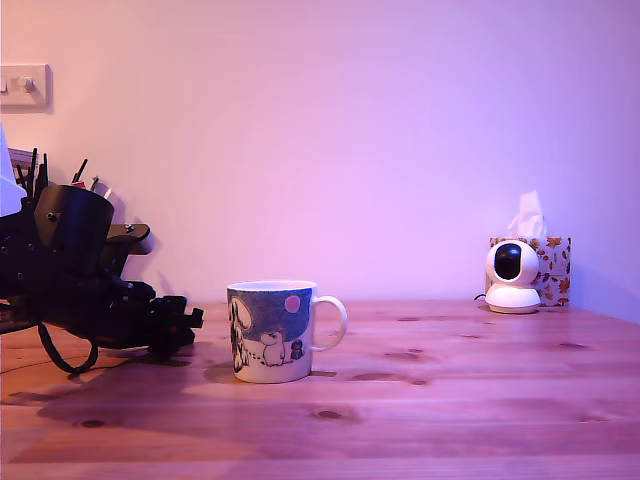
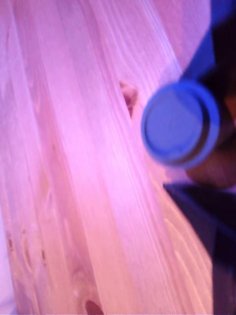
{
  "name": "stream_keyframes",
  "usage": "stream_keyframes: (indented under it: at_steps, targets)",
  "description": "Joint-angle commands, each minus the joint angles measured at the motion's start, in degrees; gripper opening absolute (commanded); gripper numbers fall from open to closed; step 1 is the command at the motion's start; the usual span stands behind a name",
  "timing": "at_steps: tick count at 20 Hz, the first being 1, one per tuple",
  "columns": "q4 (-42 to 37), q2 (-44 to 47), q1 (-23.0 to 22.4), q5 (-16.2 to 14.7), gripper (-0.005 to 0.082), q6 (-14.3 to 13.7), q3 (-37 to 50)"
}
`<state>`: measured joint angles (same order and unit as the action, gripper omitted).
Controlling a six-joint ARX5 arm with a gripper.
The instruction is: Pick up the coffee capsules on the table and drop them inside the coffee cup
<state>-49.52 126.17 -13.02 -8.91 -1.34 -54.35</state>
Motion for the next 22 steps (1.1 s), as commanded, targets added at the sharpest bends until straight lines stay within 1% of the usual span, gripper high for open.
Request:
stream_keyframes:
  at_steps: [1, 5, 9, 11, 16, 21, 22]
  targets:
    - [-0.26, 1.75, 0.15, -0.02, 0.021, 0.28, -0.13]
    - [0.15, 0.72, 0.15, -0.22, 0.021, 0.5, -0.11]
    - [3.54, -4.37, 0.15, -2.67, 0.021, 0.48, -0.11]
    - [6.78, -7.72, 0.15, -3.37, 0.021, 0.46, -0.11]
    - [17.75, -16.41, 0.15, -5.66, 0.021, -0.63, -0.11]
    - [28.02, -23.15, 0.15, -7.19, 0.021, -1.09, -0.11]
    - [30.08, -24.33, 0.15, -7.37, 0.021, -1.84, -0.11]
